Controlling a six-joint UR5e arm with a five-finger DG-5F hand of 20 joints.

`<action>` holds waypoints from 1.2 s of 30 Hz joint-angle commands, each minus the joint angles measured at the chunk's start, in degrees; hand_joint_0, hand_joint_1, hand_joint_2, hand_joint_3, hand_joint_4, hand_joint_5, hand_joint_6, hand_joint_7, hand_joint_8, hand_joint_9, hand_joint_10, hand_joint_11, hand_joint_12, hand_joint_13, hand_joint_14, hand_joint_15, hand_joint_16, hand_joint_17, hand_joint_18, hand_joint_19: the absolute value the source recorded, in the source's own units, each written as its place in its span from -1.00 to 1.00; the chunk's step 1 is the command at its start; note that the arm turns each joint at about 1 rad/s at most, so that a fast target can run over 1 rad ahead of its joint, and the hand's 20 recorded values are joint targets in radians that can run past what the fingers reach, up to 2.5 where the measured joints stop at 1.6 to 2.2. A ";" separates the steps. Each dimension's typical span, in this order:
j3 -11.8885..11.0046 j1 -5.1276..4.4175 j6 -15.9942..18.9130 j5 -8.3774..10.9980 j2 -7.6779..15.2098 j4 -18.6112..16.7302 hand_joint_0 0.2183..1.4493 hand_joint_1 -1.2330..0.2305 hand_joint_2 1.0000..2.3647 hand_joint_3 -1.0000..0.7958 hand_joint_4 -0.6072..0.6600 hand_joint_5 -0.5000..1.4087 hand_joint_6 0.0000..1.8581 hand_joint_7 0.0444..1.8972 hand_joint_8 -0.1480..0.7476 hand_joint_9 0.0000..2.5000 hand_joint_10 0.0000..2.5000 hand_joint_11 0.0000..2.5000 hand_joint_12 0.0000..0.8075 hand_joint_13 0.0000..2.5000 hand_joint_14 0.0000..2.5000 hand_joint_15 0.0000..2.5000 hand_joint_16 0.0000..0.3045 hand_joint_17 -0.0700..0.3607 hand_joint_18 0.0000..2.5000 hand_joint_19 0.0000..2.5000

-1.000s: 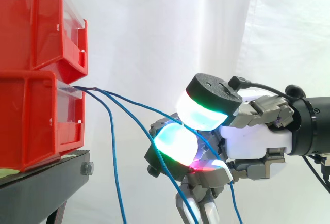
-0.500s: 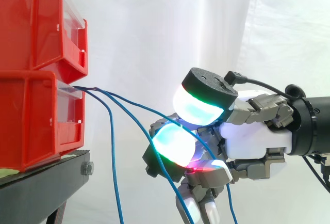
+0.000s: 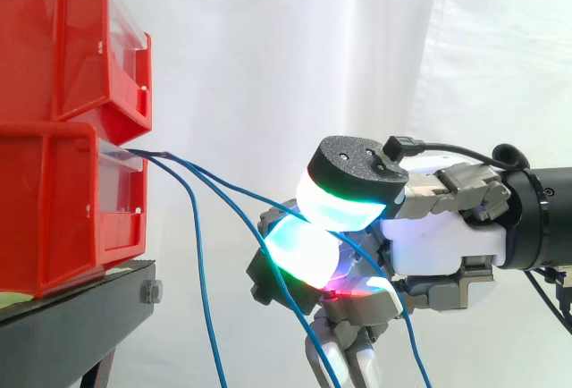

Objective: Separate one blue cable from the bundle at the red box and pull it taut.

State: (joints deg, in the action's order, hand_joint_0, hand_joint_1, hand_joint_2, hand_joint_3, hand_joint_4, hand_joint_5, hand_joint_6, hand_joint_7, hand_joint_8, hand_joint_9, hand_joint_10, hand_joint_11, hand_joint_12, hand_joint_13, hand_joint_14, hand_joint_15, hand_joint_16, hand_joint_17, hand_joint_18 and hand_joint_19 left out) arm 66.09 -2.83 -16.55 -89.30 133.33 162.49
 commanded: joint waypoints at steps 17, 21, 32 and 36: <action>-0.09 -0.33 5.74 0.89 -0.18 0.37 -0.28 -0.50 -0.99 0.25 -0.32 -0.58 -0.04 0.44 0.15 -0.07 -0.98 -0.21 0.06 -0.30 -0.99 -0.58 -0.62 -0.07 -0.21 -0.49; 0.00 -0.33 5.74 0.97 -1.14 0.45 -0.27 -0.49 -0.98 0.24 -0.35 -0.59 -0.02 0.38 0.15 -0.08 -0.98 -0.17 0.06 -0.32 -0.99 -0.58 -0.63 -0.08 -0.23 -0.48; 0.00 -0.25 6.00 0.89 -2.81 5.03 -0.27 -0.46 -0.98 0.22 -0.33 -0.60 -0.01 0.31 0.16 -0.10 -0.99 -0.03 0.03 -0.31 -0.98 -0.52 -0.64 -0.11 -0.23 -0.48; 0.00 -0.07 9.08 0.80 -2.81 5.64 -0.27 -0.46 -0.98 0.21 -0.33 -0.60 -0.01 0.30 0.17 -0.11 -0.99 0.01 0.02 -0.27 -0.98 -0.46 -0.66 -0.13 -0.21 -0.48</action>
State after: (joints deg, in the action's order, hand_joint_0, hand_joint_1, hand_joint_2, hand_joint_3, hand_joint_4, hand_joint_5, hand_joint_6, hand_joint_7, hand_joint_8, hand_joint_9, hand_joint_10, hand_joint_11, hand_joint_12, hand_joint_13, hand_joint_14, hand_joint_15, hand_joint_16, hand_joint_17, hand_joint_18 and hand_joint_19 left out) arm 66.09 -3.03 -9.65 -88.46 130.54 167.51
